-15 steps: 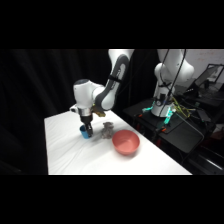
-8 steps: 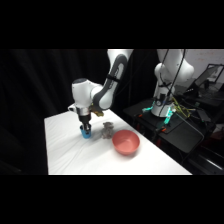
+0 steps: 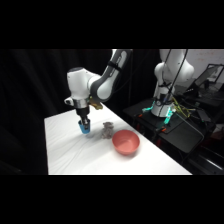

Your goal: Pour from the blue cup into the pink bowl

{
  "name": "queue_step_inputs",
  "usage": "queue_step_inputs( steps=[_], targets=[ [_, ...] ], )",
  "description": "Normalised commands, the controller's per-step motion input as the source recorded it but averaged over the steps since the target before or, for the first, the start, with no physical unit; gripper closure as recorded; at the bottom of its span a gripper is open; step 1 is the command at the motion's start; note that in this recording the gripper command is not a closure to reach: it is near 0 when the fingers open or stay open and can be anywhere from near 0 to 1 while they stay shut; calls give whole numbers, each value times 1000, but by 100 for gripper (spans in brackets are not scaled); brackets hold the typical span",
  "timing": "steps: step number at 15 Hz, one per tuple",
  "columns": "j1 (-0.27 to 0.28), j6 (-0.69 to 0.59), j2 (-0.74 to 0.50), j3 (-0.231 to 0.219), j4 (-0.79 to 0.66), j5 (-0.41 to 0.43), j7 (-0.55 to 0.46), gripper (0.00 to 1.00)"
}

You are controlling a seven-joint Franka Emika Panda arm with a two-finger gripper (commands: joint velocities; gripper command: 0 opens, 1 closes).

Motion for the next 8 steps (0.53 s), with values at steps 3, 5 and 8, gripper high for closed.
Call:
queue_step_inputs(
  steps=[3,5,8],
  targets=[
    [120,-397,-578,21,-224,50,139,14],
    [174,-196,-490,65,-269,54,219,14],
    [206,-31,-439,114,-347,58,215,14]
  ],
)
